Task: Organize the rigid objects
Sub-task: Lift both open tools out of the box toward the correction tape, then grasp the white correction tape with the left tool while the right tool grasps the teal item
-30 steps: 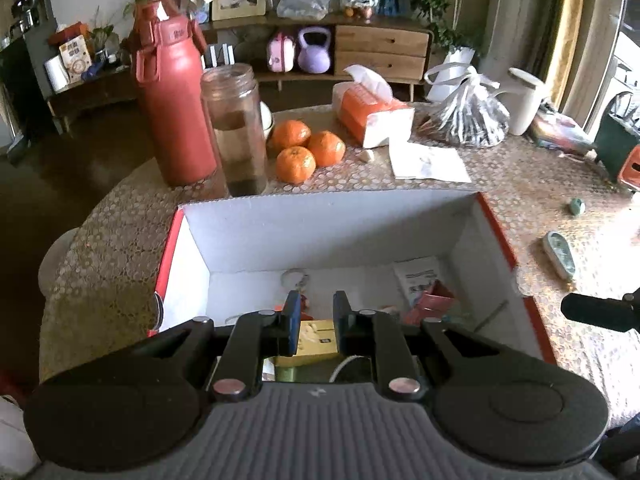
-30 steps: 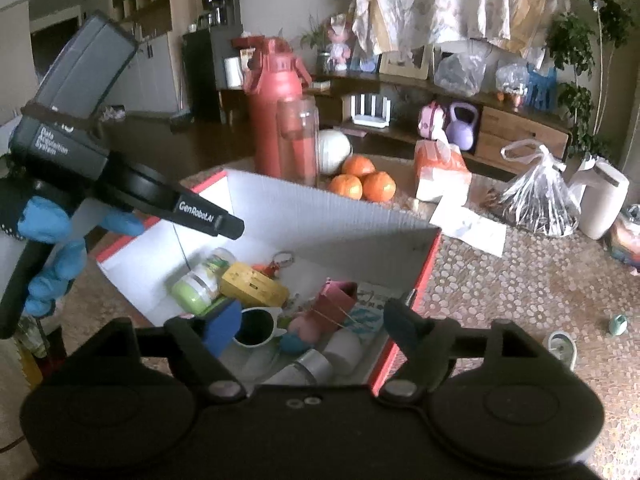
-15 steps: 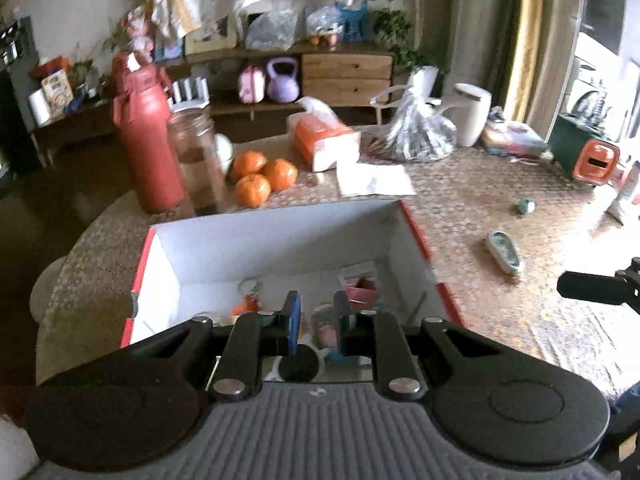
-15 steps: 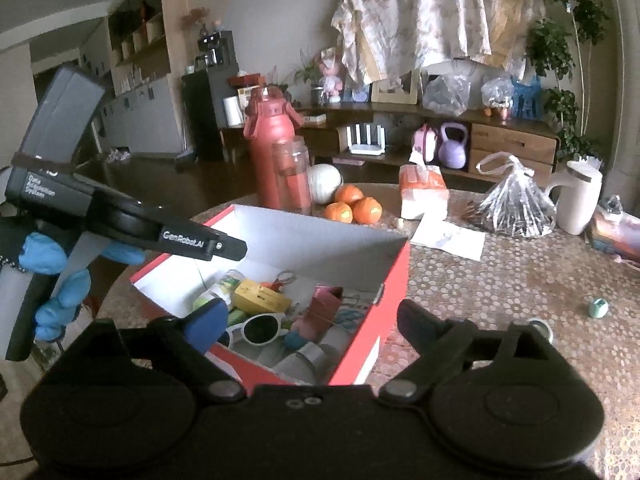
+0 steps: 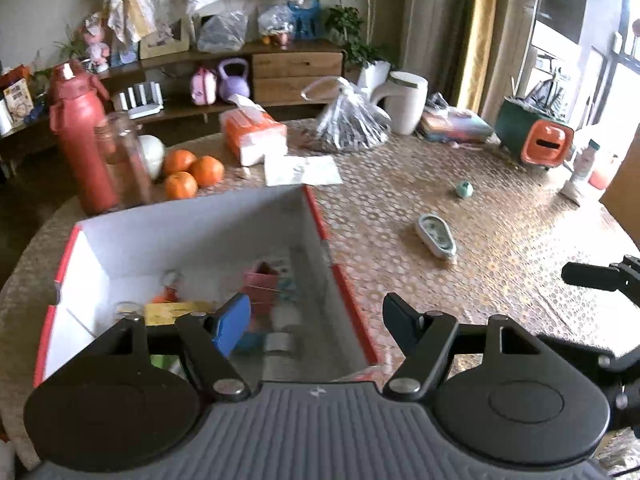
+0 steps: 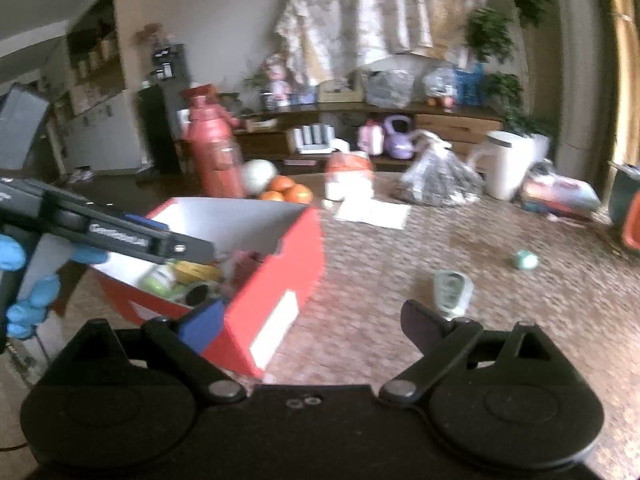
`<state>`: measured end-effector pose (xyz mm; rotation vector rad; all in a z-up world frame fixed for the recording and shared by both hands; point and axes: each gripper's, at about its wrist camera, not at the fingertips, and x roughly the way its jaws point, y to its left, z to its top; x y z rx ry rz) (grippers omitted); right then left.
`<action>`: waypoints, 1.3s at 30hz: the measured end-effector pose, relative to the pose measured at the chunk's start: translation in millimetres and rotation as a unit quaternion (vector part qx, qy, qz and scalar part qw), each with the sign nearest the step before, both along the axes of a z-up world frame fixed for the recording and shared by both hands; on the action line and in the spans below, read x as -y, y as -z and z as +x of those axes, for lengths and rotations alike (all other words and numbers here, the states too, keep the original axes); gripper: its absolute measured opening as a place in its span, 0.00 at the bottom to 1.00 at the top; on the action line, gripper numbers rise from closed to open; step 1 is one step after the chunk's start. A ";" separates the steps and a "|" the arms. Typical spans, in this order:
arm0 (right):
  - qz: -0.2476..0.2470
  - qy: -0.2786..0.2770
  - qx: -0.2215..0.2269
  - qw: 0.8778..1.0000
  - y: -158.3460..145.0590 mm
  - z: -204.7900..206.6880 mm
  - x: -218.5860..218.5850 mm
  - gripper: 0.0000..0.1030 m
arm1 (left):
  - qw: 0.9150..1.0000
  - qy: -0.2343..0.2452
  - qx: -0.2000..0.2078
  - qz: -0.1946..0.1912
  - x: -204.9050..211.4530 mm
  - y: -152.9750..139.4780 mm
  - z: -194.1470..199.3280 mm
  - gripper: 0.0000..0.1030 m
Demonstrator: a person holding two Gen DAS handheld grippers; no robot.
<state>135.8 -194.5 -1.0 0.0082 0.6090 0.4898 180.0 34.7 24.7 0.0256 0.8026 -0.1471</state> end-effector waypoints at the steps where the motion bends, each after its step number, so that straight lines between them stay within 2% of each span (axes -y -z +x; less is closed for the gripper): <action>1: 0.001 0.009 -0.003 1.000 1.9 1.0 6.3 0.93 | 1.000 0.002 -0.001 0.000 4.5 1.6 0.9 0.74; 2: 0.001 0.018 -0.006 1.000 4.0 2.2 13.2 0.93 | 1.000 0.005 -0.002 -0.001 10.4 2.8 1.8 0.78; 6: -0.001 0.048 -0.010 0.999 9.1 7.8 37.3 0.93 | 1.000 0.012 -0.003 -0.006 29.8 7.7 8.1 0.82; 8: -0.001 0.061 -0.007 0.998 9.7 10.8 48.4 0.94 | 1.000 0.010 -0.004 -0.004 40.0 11.3 13.1 0.90; 11: -0.001 0.084 0.001 0.996 9.6 16.5 63.7 1.00 | 1.000 0.015 -0.008 -0.014 55.5 16.5 21.0 0.91; 18: -0.003 0.115 0.003 0.993 6.8 55.8 97.4 1.00 | 0.999 0.017 -0.018 -0.027 89.6 28.6 46.5 0.95; 20: -0.007 0.125 0.006 0.992 9.0 69.3 105.9 1.00 | 0.999 0.012 -0.020 -0.028 98.2 32.5 54.9 0.99; 26: -0.034 0.132 -0.009 0.991 23.1 109.0 120.4 1.00 | 1.000 -0.007 -0.017 -0.011 124.5 50.3 83.6 0.99; 36: -0.035 0.123 -0.042 0.991 64.4 166.2 137.6 1.00 | 0.997 0.000 -0.069 -0.028 151.8 94.5 130.3 1.00; 39: -0.034 0.121 -0.057 0.990 74.8 185.4 141.7 0.98 | 0.997 -0.004 -0.070 -0.015 159.3 104.2 141.4 1.00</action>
